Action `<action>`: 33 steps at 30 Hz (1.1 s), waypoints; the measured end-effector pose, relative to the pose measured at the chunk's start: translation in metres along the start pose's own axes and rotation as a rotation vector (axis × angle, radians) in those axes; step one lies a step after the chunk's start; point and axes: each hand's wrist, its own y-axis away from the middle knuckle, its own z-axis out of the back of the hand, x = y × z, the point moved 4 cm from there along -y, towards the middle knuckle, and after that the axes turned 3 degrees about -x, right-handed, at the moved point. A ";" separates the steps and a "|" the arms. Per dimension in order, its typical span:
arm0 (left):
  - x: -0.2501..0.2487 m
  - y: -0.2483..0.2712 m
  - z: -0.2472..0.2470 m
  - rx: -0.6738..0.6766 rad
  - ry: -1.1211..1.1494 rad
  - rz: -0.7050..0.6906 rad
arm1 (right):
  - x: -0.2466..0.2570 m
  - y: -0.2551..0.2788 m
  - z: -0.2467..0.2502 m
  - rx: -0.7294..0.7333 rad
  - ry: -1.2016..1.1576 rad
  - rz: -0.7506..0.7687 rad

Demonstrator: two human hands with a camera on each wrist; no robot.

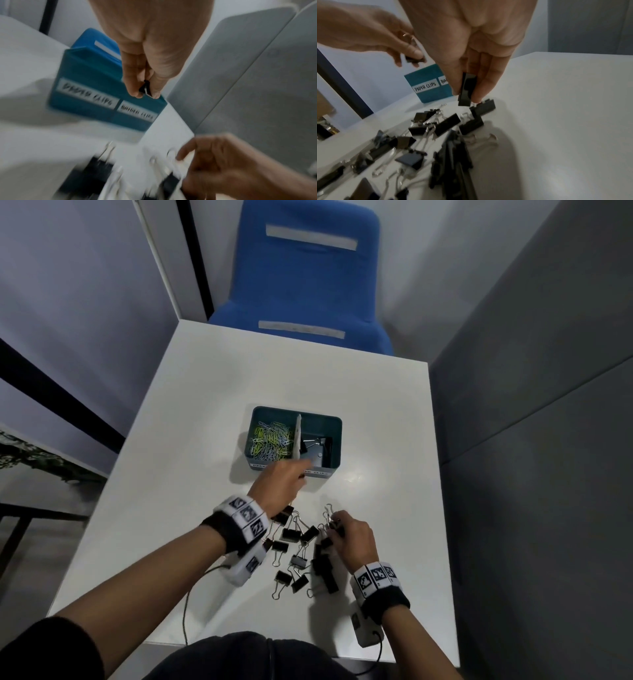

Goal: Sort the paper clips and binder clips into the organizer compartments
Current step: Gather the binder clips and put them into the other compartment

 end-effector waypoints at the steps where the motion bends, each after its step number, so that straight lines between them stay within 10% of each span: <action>1: -0.009 -0.014 0.008 -0.033 0.011 -0.002 | 0.004 -0.002 0.004 -0.016 -0.006 -0.001; 13: 0.014 -0.003 0.009 -0.136 -0.083 0.026 | 0.085 -0.099 0.087 -0.185 -0.078 0.047; 21: 0.101 0.085 -0.016 0.335 -0.409 0.329 | 0.074 -0.078 0.072 -0.209 0.003 0.093; 29: 0.127 0.145 -0.041 0.538 -0.312 0.295 | -0.027 -0.002 -0.002 0.393 0.382 -0.028; 33: 0.117 0.142 -0.055 0.497 -0.253 0.230 | -0.031 0.017 -0.022 0.407 0.512 0.086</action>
